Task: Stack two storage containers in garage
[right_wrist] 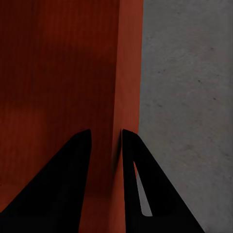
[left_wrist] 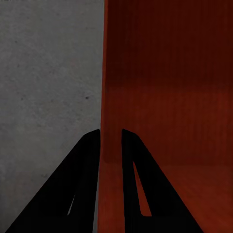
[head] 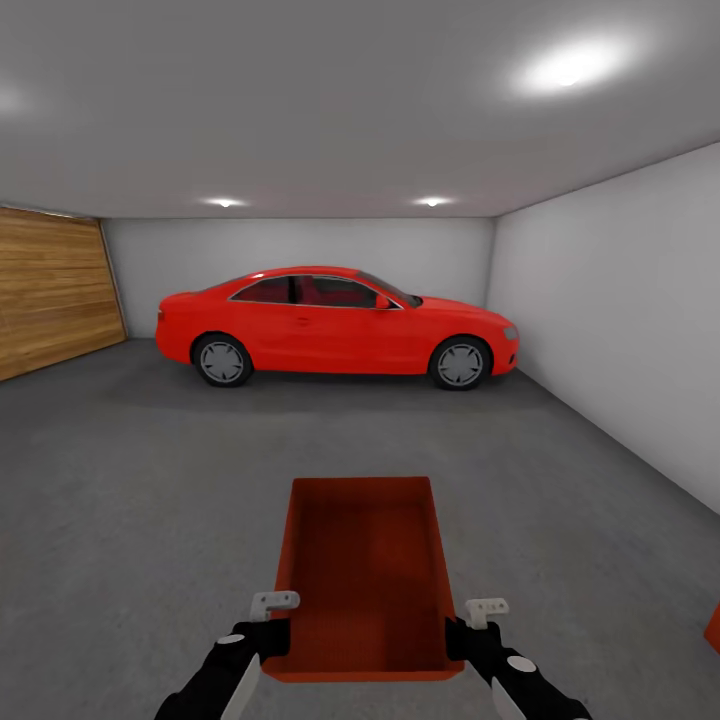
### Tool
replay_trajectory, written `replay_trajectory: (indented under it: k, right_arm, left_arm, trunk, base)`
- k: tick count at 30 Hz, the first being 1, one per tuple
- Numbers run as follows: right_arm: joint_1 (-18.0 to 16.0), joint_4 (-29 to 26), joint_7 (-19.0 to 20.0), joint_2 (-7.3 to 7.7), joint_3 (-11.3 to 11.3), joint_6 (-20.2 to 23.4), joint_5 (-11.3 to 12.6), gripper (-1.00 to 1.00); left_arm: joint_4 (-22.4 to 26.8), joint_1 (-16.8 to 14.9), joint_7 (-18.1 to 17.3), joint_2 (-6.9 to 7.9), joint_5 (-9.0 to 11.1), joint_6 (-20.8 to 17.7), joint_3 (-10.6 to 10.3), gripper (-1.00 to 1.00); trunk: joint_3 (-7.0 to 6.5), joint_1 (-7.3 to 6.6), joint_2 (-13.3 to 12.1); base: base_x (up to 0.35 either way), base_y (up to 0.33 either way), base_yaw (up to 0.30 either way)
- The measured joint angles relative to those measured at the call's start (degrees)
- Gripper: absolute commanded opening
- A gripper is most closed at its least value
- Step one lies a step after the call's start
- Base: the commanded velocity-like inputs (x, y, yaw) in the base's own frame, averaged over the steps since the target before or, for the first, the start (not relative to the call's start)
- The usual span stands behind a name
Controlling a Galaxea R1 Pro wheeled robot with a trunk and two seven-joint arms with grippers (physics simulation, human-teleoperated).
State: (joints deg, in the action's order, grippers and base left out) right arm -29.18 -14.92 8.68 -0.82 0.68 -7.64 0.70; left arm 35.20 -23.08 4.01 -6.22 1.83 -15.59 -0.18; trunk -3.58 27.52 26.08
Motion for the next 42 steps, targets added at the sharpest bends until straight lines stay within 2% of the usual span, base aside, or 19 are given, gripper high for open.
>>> replay_trajectory:
  k: [31,42]
  right_arm:
    - [0.0,0.0,0.0,0.01,0.0,0.0,0.0,-1.0]
    - [0.0,0.0,0.1,0.1,0.1,0.0,0.0,-1.0]
  left_arm:
    - [0.0,0.0,0.0,-0.01,0.0,0.0,0.0,-1.0]
    - [0.0,0.0,0.0,-0.13,-0.2,-0.1,0.1,-1.0]
  trunk:
    - [0.0,0.0,0.0]
    - [0.01,-0.03,0.0]
  base:
    - [0.024,0.016,0.0]
    - [0.266,0.0,0.0]
